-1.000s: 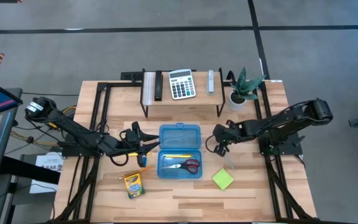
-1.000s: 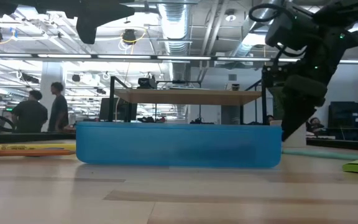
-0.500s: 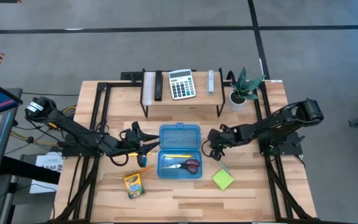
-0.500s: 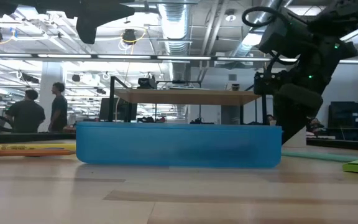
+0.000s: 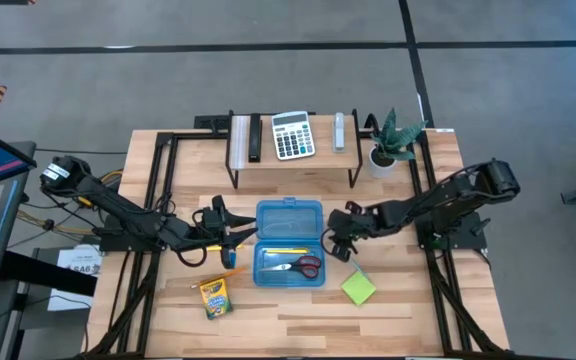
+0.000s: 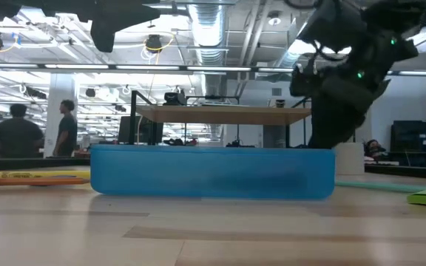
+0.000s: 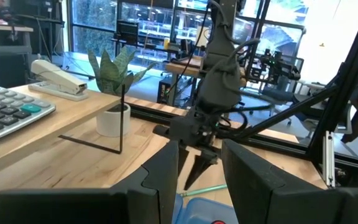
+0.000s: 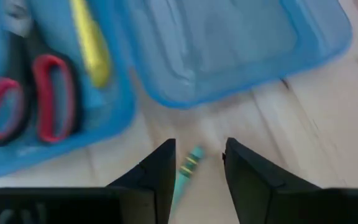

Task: Pack school essentials
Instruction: Put the blue pencil into the blue supply box

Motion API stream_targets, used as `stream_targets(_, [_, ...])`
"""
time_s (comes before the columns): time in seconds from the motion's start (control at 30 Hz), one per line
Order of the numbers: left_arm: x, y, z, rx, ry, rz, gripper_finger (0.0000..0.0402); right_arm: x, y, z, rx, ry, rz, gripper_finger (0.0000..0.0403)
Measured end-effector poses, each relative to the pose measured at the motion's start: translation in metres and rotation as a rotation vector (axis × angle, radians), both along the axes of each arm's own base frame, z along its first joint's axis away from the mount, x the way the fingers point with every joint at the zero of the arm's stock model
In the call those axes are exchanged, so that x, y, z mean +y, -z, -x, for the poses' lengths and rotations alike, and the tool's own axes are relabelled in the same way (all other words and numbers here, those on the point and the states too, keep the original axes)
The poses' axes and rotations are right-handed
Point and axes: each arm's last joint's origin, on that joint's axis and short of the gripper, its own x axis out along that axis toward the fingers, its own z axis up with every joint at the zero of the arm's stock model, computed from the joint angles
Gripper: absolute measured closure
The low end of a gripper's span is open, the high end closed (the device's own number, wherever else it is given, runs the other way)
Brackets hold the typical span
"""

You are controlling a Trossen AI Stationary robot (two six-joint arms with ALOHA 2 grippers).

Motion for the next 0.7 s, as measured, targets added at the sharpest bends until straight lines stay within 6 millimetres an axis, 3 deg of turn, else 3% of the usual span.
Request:
stream_targets(0.13, [0.0,0.0,0.0,0.0,-0.001,0.0,0.029,0.008,-0.003,-0.005,0.028,-0.035,0.012,0.0251])
stream_targets(0.47, [0.0,0.0,0.0,0.0,0.0,0.0,0.029,0.01,0.029,-0.022,0.157,-0.037,0.045,0.0245])
stream_targets(0.7, [0.0,0.0,0.0,0.0,0.0,0.0,0.029,0.004,0.033,-0.02,0.233,-0.044,0.066,0.0277])
